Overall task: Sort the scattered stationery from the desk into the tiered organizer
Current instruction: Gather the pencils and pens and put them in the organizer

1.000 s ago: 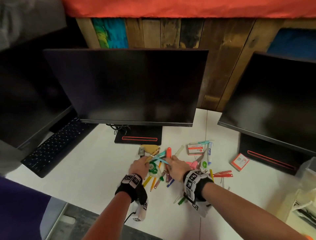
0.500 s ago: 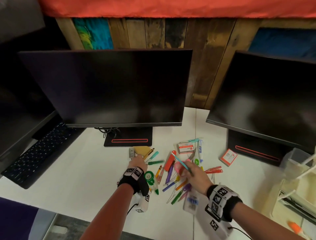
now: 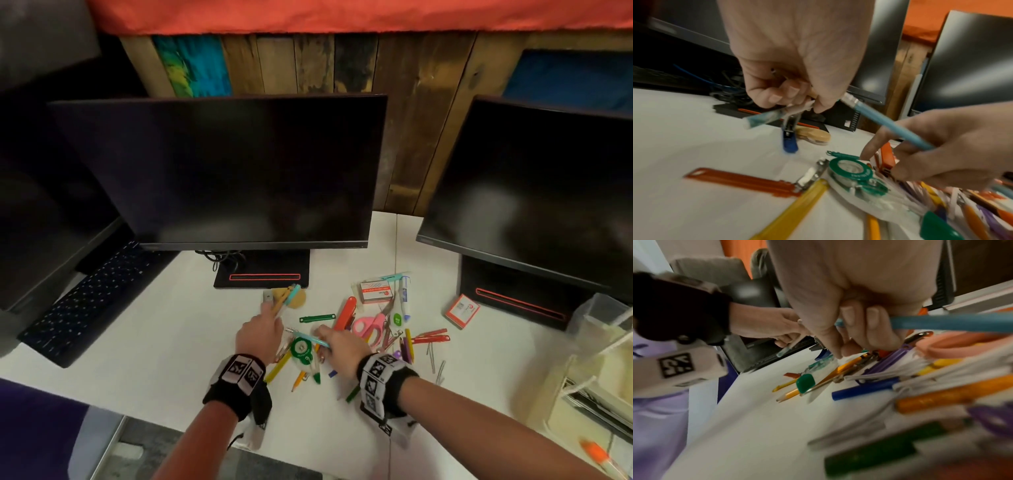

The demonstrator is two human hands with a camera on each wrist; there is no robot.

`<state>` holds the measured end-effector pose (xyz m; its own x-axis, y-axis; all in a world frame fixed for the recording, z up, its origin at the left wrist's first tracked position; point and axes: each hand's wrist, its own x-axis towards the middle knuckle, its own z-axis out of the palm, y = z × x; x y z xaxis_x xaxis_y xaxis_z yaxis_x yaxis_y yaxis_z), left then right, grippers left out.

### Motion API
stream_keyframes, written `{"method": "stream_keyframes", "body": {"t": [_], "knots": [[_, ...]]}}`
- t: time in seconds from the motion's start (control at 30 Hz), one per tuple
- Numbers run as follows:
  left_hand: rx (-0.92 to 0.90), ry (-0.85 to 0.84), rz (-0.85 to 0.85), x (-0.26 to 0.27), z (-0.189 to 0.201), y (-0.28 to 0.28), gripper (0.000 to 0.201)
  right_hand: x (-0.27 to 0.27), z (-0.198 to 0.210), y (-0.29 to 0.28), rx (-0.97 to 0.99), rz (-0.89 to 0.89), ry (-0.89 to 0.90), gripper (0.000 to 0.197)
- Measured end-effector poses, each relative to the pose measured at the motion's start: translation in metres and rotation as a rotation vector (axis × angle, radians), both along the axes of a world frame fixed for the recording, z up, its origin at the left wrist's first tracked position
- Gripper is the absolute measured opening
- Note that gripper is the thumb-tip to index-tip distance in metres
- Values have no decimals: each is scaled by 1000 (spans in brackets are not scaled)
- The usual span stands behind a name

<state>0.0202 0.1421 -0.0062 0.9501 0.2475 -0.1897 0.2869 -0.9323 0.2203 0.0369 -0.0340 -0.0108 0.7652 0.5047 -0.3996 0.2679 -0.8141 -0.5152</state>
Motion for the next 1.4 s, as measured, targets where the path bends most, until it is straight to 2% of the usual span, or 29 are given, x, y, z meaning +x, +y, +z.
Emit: {"method": "stream_keyframes", "body": {"t": [0.1, 0.23, 0.33, 0.63, 0.8, 0.93, 1.07, 1.17, 1.27, 1.4], "knots": [[-43, 24, 109, -16, 2, 13, 27, 10, 3, 14, -128, 66, 23, 29], [-122, 57, 220, -35, -5, 26, 26, 19, 5, 23, -195, 90, 53, 32], [-184, 82, 274, -47, -11, 24, 33, 24, 7, 30, -281, 194, 41, 36], [-389, 216, 337, -53, -14, -2, 38, 28, 11, 36, -407, 411, -96, 27], [-382, 331, 263, -48, -15, -5, 33, 31, 16, 36, -489, 447, -108, 29], [-400, 316, 254, -44, -13, -9, 37, 36, 28, 32, -575, 415, -158, 33], [-235, 360, 211, -40, -3, -12, 36, 34, 46, 8, -608, 360, -177, 42], [-94, 355, 142, -33, 12, -13, 30, 29, 49, -30, -544, 280, -154, 51], [-13, 287, 101, -24, 28, -18, 30, 16, 50, -70, -422, 157, -68, 46], [-68, 205, -65, -2, 39, -45, 38, 1, 44, -117, -211, -58, 17, 40]]}}
